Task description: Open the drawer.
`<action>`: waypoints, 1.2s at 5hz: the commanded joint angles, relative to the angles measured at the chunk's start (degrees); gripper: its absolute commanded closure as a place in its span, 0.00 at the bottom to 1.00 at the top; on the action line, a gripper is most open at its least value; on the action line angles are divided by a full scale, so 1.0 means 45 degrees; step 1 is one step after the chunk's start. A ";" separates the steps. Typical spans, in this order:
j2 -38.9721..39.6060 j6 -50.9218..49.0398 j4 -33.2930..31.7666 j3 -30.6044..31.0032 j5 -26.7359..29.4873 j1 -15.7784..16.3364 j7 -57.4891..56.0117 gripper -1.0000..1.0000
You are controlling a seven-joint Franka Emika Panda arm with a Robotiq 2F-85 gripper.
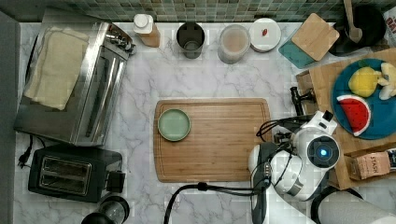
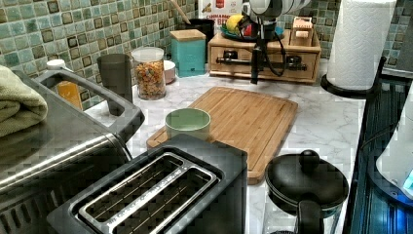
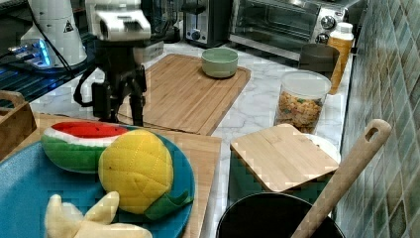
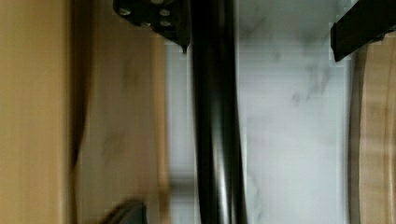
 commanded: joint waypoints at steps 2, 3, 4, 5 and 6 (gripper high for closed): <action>-0.1748 -0.2691 -0.0121 0.0207 -0.0211 0.0913 0.1142 0.00; -0.1620 -0.2908 -0.0562 0.1264 0.1328 0.1126 0.0255 0.00; -0.1678 -0.2415 -0.1434 0.1998 0.2580 0.1641 -0.0139 0.00; -0.3178 -0.3855 -0.2331 0.2261 0.2621 0.2264 0.0397 0.00; -0.4650 -0.4393 -0.3242 0.2506 0.2261 0.3152 0.1834 0.00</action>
